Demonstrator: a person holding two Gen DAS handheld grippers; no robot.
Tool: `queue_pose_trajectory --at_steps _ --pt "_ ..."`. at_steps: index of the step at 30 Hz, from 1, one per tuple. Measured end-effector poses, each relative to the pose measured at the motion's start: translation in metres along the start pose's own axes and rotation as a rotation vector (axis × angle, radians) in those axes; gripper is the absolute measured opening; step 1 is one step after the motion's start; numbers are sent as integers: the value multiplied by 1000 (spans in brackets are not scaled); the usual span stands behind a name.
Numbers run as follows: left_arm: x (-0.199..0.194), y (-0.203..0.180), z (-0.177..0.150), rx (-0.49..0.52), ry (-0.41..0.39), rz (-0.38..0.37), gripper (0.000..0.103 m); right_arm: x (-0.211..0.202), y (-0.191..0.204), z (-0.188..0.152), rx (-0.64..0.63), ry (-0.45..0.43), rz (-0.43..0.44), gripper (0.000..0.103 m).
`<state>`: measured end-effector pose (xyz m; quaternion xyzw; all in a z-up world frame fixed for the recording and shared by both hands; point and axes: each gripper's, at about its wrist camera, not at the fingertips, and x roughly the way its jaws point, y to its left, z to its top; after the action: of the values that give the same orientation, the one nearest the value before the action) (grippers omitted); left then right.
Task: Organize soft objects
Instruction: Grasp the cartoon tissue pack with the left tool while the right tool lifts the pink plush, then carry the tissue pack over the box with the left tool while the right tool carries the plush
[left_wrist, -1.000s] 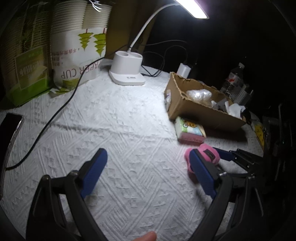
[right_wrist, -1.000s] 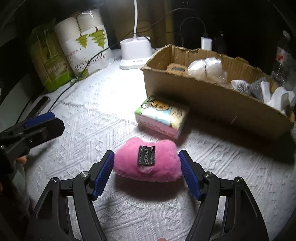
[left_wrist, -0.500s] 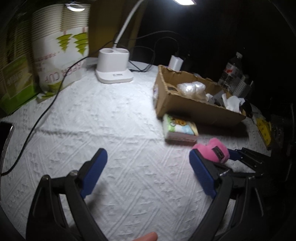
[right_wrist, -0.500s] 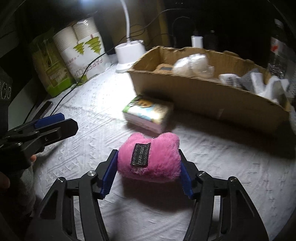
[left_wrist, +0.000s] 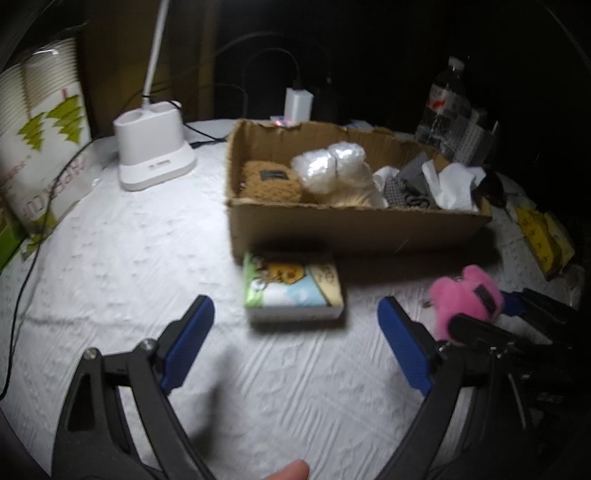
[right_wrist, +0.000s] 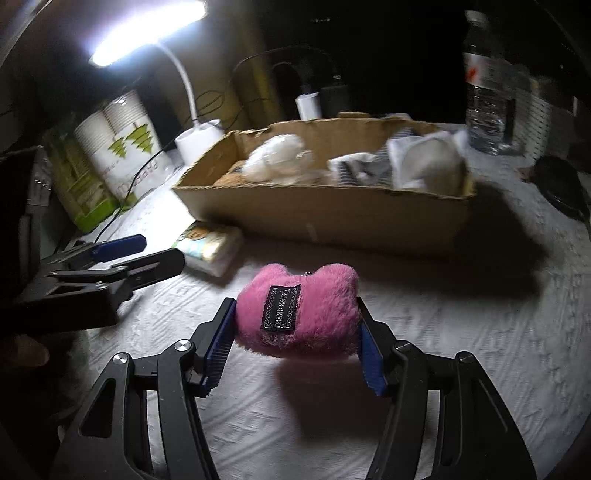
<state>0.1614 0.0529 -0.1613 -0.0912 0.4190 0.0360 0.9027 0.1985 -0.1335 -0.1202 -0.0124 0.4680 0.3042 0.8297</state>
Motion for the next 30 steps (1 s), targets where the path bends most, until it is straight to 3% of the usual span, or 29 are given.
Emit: queue_pose_trajectory --at_steps 12,14,15,16,17,30 --pt "41 -6 2 28 62 56 90 -1 -35 -6 51 9 -31 63" --pt "41 -7 2 39 57 43 84 -1 -36 -7 54 12 -32 63" --pt "41 -8 2 45 55 47 75 -1 -36 -7 55 13 -32 63" --pt "40 -8 2 53 51 57 68 -2 -36 -8 54 14 -32 63" --pt "39 -8 1 53 48 55 67 -2 -35 -8 53 14 -32 63" --pt "-8 -14 -9 81 2 -22 67 -21 -14 -5 24 -17 -40 63"
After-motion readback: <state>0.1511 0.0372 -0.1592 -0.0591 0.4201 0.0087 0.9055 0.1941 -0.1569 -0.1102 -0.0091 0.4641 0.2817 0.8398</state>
